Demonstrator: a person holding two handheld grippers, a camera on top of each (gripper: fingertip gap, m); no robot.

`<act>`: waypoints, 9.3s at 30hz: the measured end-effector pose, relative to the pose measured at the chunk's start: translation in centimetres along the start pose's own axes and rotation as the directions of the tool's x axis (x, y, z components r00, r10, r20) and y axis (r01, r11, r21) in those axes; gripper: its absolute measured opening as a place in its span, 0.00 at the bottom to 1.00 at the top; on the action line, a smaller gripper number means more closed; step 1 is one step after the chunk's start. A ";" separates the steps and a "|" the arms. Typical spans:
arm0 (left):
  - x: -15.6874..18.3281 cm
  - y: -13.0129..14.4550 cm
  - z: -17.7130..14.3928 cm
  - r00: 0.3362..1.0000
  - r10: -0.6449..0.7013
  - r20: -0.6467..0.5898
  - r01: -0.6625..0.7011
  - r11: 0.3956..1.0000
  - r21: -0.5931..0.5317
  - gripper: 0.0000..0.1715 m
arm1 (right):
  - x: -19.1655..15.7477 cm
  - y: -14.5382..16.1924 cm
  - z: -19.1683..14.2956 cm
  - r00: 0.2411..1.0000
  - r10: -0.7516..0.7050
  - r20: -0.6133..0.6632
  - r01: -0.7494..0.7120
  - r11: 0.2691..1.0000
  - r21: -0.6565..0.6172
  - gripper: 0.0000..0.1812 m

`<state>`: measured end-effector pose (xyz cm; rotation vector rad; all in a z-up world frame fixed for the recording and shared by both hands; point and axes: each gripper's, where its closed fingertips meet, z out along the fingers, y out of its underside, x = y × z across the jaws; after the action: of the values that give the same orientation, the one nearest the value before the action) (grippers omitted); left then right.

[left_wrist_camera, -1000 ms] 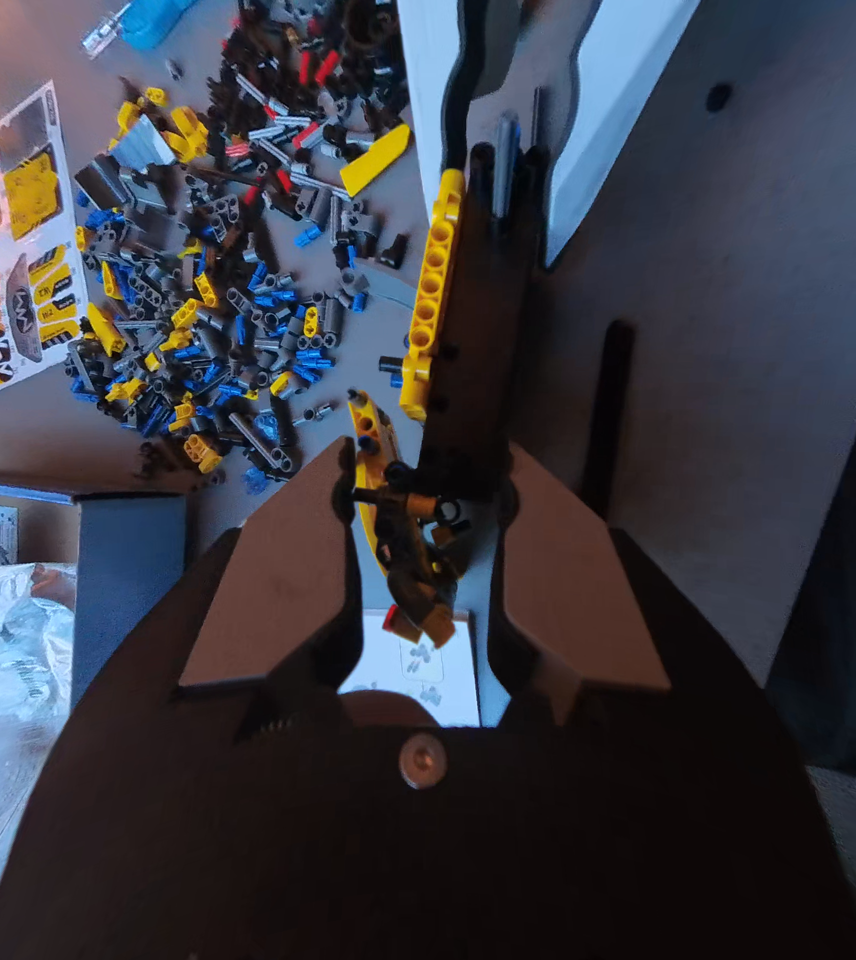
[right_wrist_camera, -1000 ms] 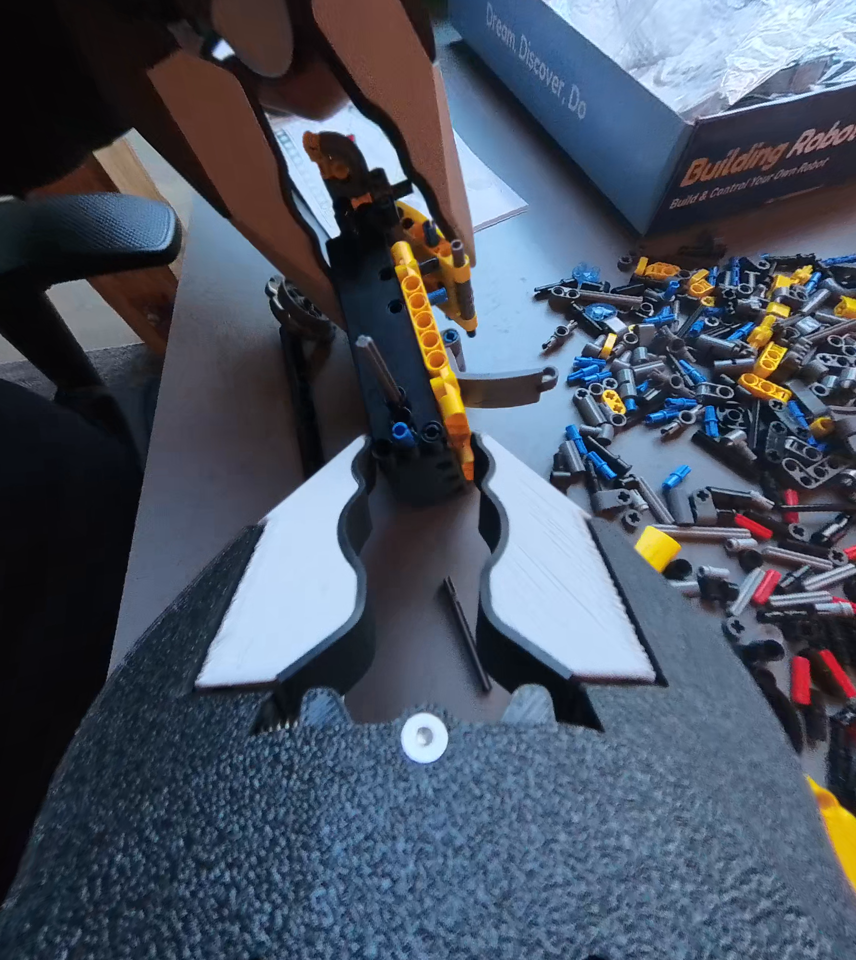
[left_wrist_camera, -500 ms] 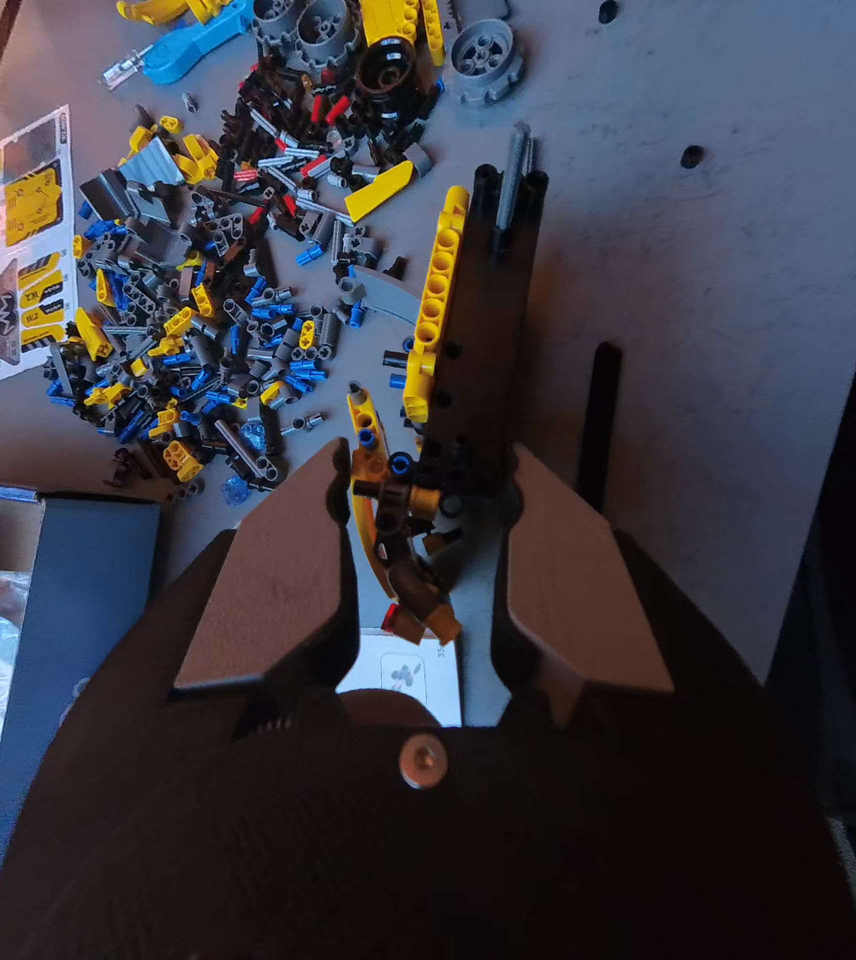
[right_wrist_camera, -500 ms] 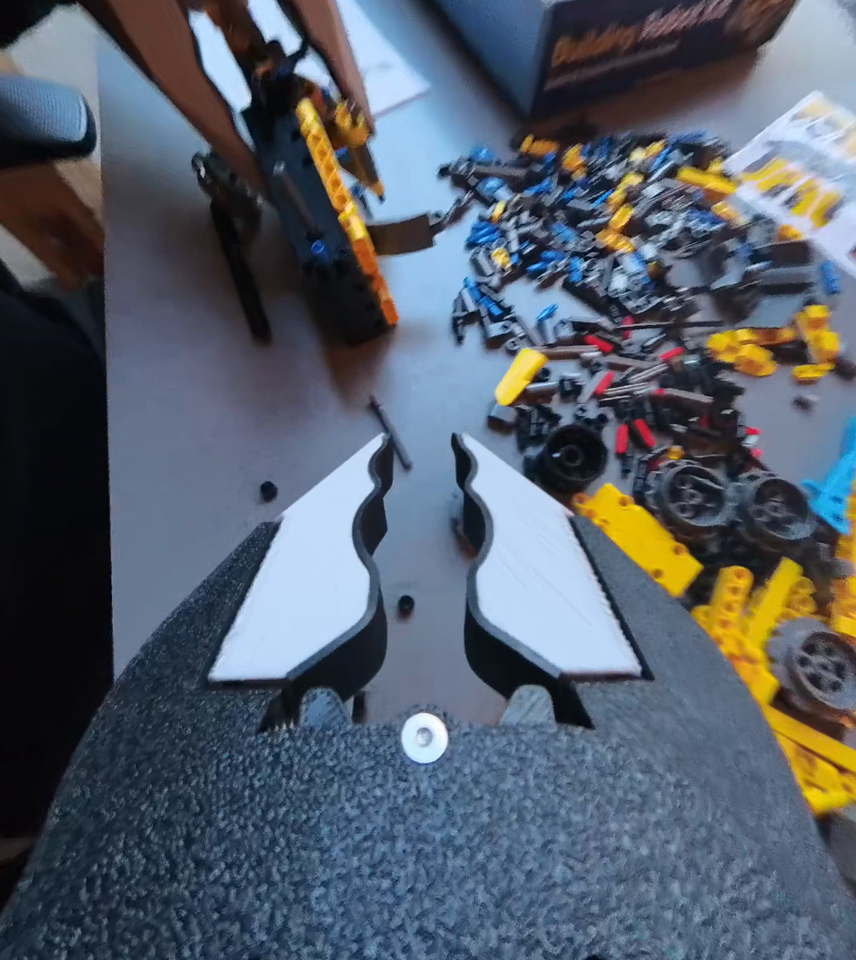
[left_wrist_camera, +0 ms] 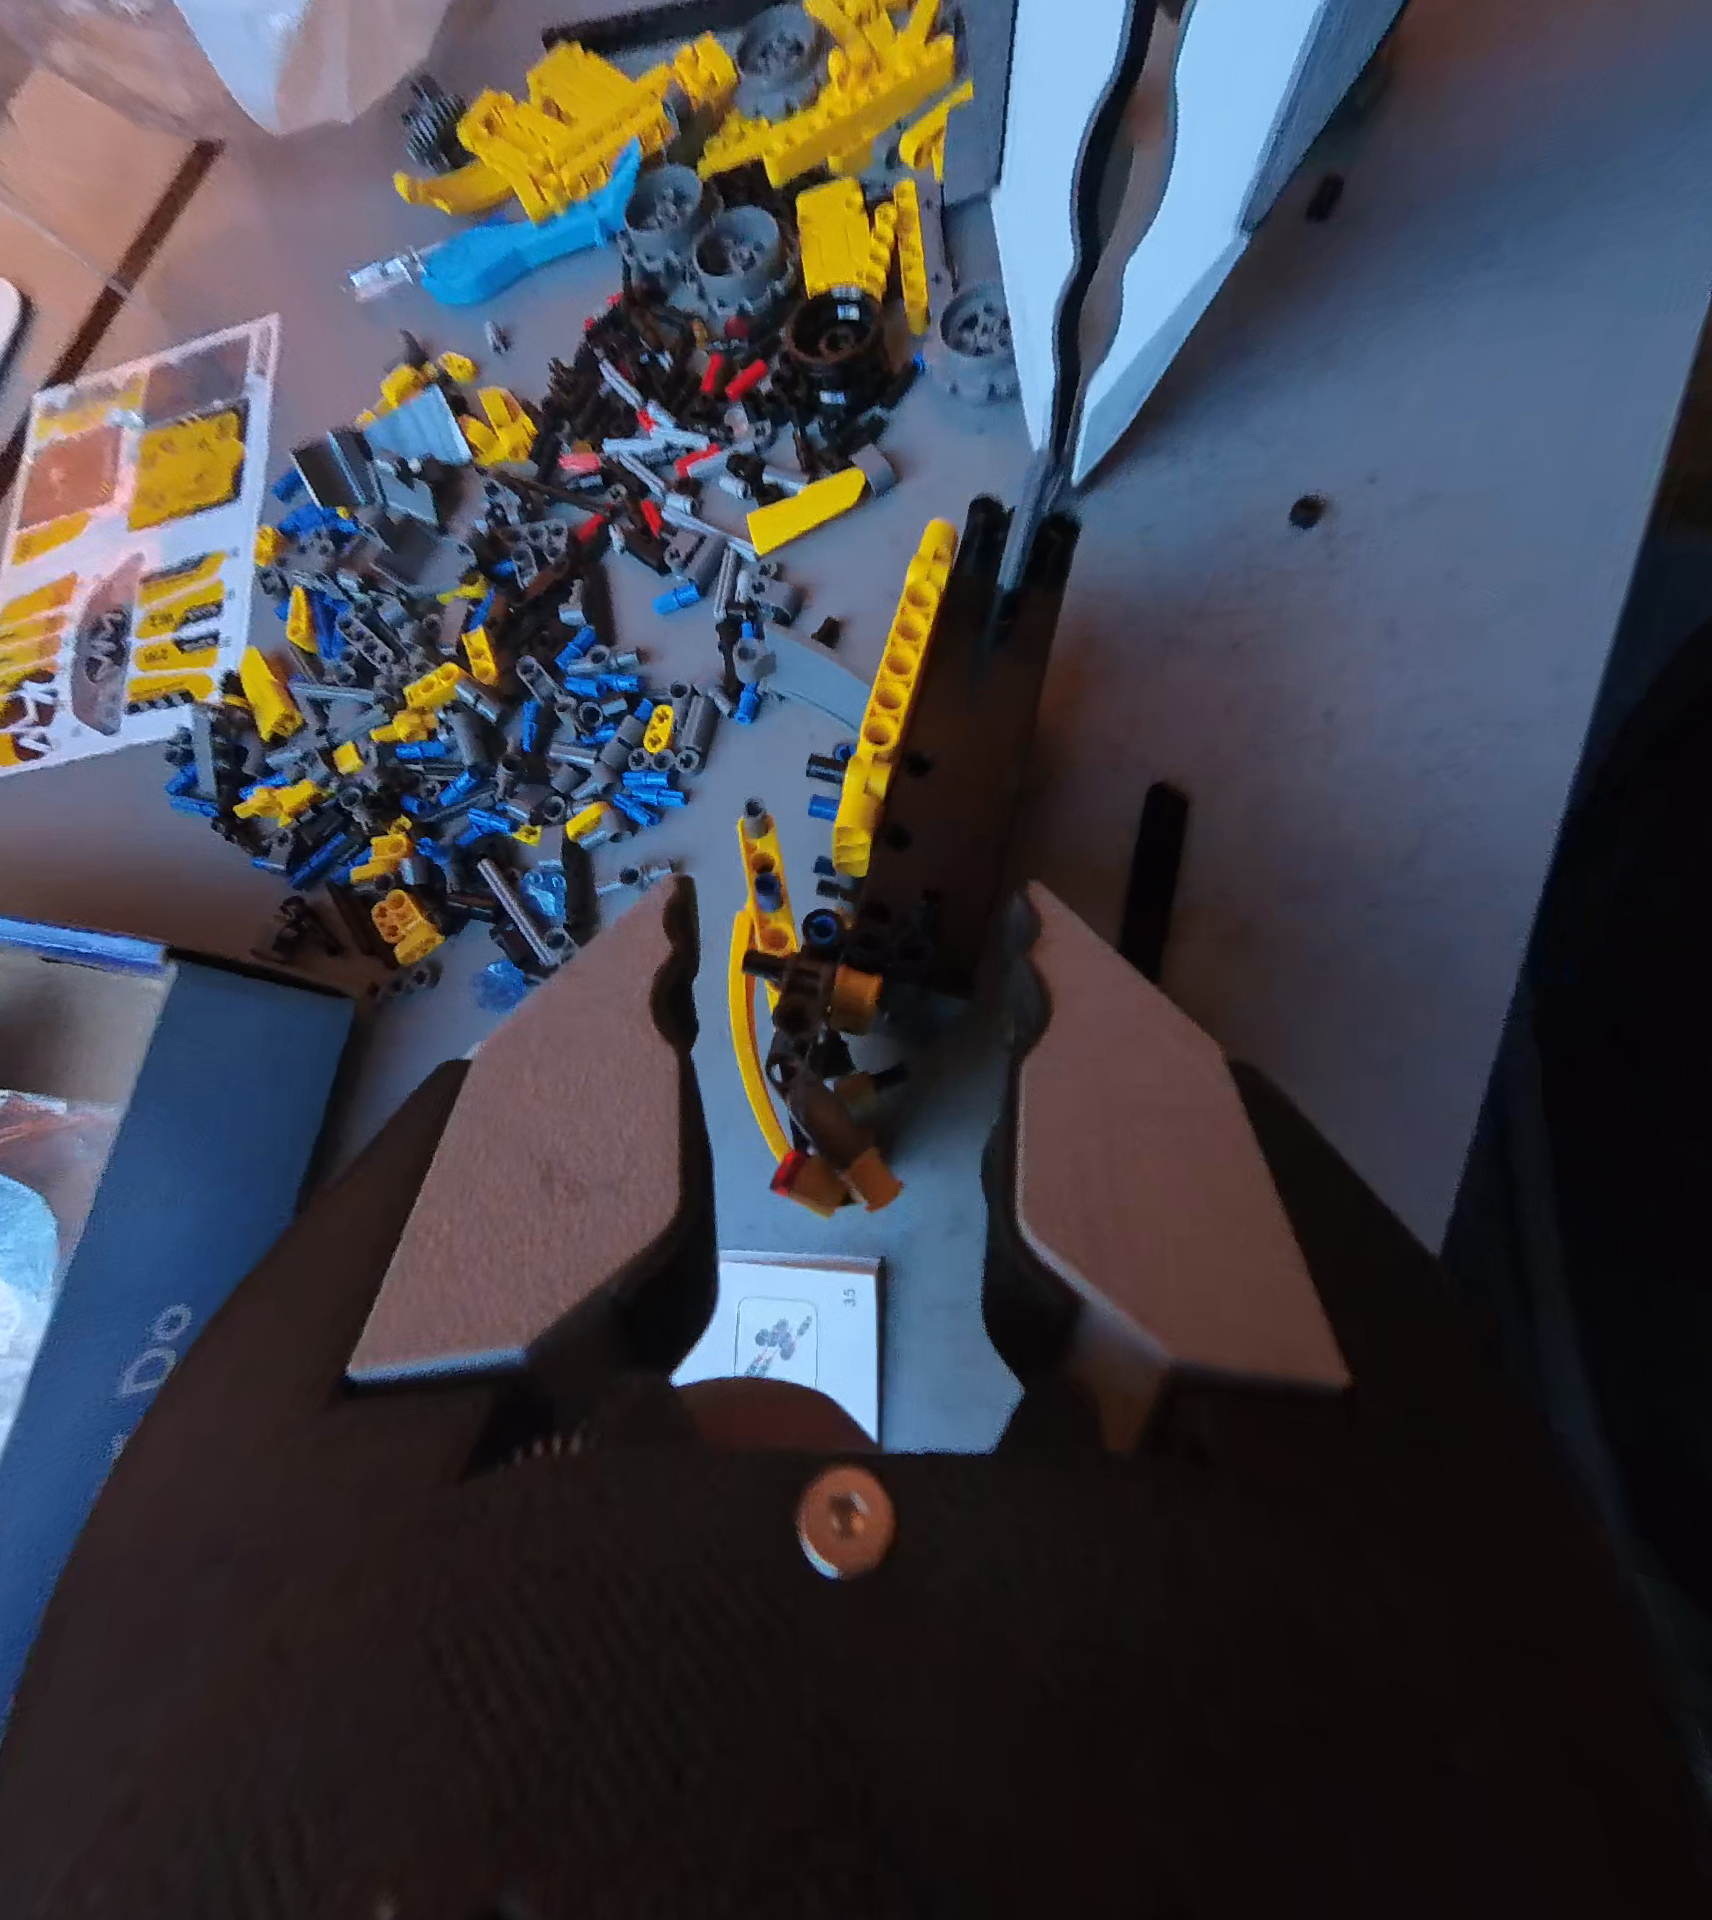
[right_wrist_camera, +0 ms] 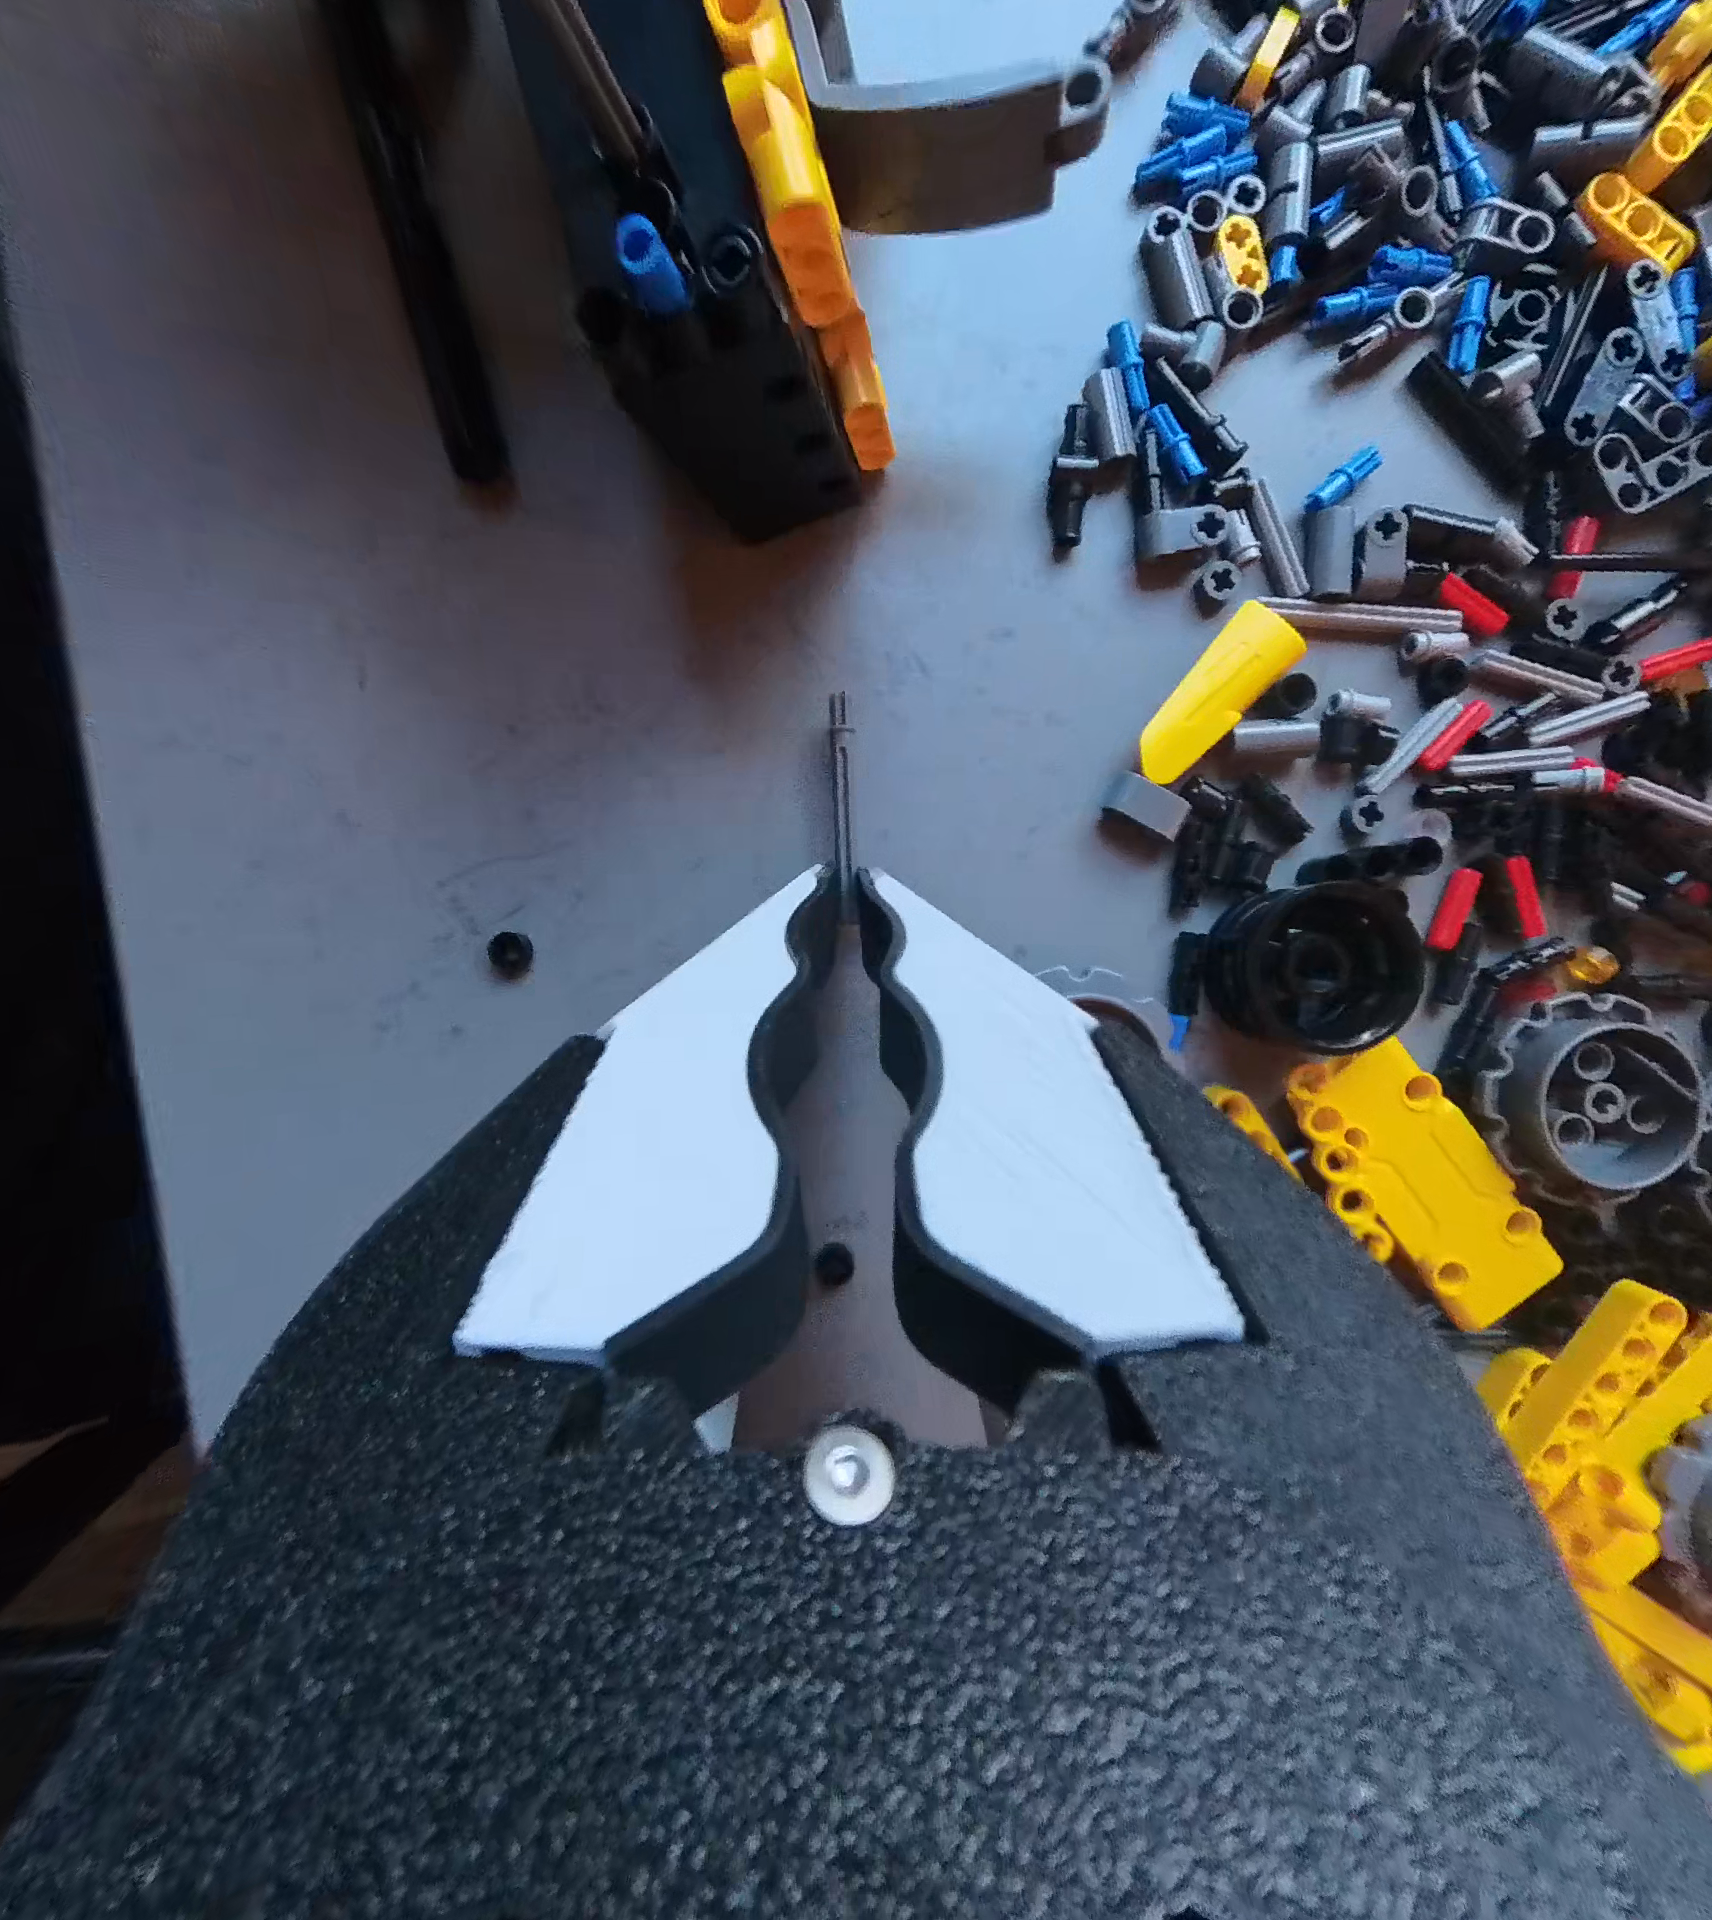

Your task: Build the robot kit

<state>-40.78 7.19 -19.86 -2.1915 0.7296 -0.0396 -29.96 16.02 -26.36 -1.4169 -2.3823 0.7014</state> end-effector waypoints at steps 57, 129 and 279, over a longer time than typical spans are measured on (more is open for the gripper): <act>9.3 -5.2 1.3 0.988 -0.148 0.043 0.112 0.883 0.455 0.01 | -9.0 -9.4 -5.2 0.972 0.154 0.176 -0.219 0.866 0.450 0.04; -2.8 1.3 3.2 0.821 -0.342 -0.458 0.287 0.939 -0.187 0.28 | 3.0 -12.7 -2.7 0.853 0.265 0.449 -0.254 0.963 -0.086 0.02; 5.0 -4.6 0.7 0.922 -0.303 -0.241 0.380 0.829 0.412 0.00 | -6.2 -6.6 -0.2 0.993 0.027 -0.113 0.027 0.892 0.451 0.23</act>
<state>-34.14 7.44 -18.11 -1.8478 0.3530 -0.5335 -31.75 8.03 -22.58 -1.2164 -1.9555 1.0599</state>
